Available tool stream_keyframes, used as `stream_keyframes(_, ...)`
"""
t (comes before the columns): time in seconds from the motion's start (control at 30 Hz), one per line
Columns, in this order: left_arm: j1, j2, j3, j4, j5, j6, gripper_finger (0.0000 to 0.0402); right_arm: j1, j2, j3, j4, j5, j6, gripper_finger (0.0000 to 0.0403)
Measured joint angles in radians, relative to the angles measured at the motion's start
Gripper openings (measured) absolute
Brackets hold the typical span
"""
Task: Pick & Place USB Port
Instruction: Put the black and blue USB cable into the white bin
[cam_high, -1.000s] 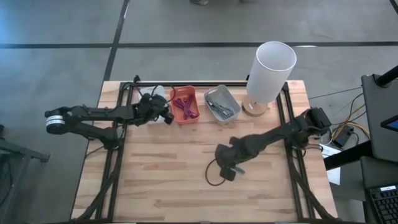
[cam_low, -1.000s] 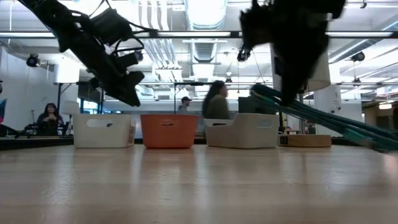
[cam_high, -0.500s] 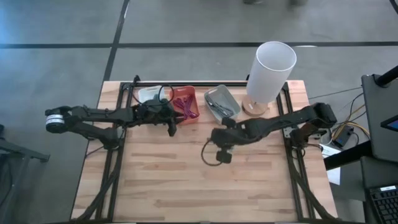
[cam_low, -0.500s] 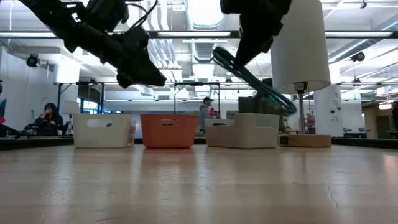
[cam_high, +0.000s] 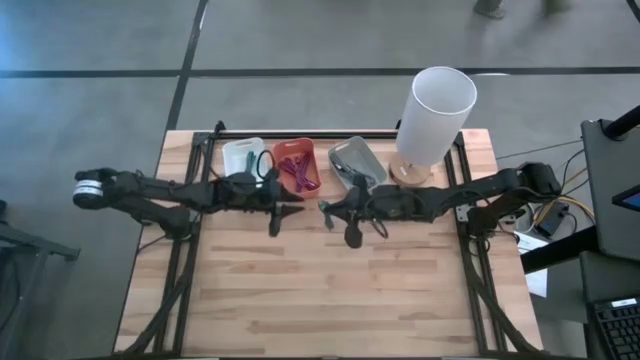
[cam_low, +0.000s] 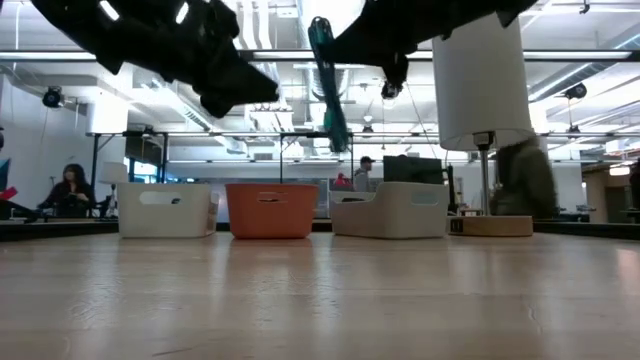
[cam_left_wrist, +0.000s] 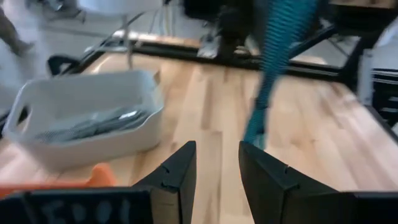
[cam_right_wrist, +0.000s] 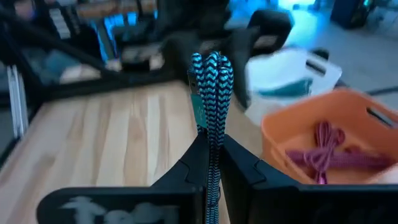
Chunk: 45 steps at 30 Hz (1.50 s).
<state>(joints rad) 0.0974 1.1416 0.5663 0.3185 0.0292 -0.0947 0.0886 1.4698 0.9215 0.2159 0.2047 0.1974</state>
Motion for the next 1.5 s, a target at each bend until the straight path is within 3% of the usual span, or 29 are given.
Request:
stream_keyframes(0.17, -0.038, 0.0, 0.0, 0.055, 0.003, 0.02, 0.012, -0.016, 0.004, -0.019, 0.111, 0.0, 0.0, 0.002)
stream_keyframes(0.47, -0.071, 0.007, 0.0, 0.185, 0.0, 0.01, 0.012, -0.022, 0.018, -0.003, 0.12, 0.001, -0.03, 0.002)
stream_keyframes(0.93, -0.087, 0.191, 0.0, 0.424, -0.006, 0.001, 0.012, -0.022, 0.054, 0.059, 0.116, -0.001, -0.045, 0.002)
stream_keyframes(1.5, -0.087, 0.238, 0.017, 0.502, -0.006, 0.002, 0.0119, -0.022, 0.055, 0.06, 0.114, -0.003, -0.057, 0.0027)
